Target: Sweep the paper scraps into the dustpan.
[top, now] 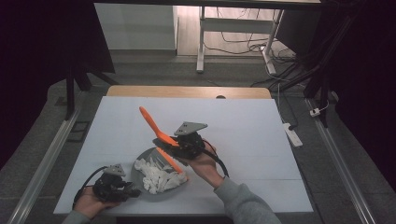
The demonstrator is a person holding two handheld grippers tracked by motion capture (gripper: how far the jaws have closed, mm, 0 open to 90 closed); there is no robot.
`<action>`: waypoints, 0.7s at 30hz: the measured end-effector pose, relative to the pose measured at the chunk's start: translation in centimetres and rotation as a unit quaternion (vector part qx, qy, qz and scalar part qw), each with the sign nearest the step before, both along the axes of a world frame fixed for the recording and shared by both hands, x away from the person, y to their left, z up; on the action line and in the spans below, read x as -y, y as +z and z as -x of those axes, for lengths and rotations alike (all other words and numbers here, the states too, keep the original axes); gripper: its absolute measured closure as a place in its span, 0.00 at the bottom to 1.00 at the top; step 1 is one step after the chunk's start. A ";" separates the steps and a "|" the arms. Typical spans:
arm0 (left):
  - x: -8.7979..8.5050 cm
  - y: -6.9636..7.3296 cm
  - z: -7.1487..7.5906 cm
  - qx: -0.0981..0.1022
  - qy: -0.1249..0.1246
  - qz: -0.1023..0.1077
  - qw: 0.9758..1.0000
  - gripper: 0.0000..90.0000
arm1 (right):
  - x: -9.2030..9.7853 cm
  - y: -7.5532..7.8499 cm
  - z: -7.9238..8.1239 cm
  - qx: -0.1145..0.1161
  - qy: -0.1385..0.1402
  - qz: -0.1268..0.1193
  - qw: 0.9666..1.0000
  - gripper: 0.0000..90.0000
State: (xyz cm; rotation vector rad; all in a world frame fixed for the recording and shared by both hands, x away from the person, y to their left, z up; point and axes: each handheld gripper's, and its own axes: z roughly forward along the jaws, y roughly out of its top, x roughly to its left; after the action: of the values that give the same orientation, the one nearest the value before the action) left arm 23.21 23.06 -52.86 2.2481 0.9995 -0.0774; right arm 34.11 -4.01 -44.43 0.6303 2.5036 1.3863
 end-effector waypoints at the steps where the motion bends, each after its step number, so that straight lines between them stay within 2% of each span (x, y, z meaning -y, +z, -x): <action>1: 0.0 0.0 0.0 0.001 0.001 -0.001 1.000 0.68 | 0.2 0.1 -0.1 0.001 -0.001 -0.002 1.000 0.78; 9: -0.1 0.1 0.0 0.009 0.009 0.000 1.000 0.68 | 2.0 0.2 -0.5 -0.001 -0.016 -0.012 1.000 0.78; 14: -0.2 0.3 0.1 0.025 0.016 0.000 1.000 0.68 | 3.2 0.3 -0.7 -0.001 -0.029 -0.017 0.999 0.78; 21: -0.4 0.5 0.1 0.035 0.034 0.001 0.999 0.68 | 5.1 0.4 -0.8 0.007 -0.046 -0.021 0.999 0.78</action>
State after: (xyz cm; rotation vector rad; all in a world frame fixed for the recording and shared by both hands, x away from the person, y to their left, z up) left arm 23.11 23.43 -52.33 2.1971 1.0367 0.0311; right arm 34.93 -9.09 -44.00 0.7335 2.4086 1.4071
